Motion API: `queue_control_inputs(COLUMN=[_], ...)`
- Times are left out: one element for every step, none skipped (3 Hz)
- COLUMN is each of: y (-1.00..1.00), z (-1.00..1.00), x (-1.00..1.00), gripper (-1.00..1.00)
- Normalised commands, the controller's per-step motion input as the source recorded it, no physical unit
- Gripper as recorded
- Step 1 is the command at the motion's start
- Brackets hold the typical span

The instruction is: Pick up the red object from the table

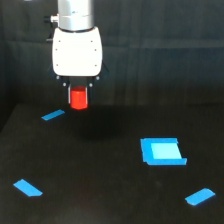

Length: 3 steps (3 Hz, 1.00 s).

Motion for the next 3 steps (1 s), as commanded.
queue_control_inputs(y=[-0.03,-0.03,-0.06], z=[0.0,0.05,0.01], x=[-0.01,0.02,0.0], gripper=[-0.92,-1.0,-0.97])
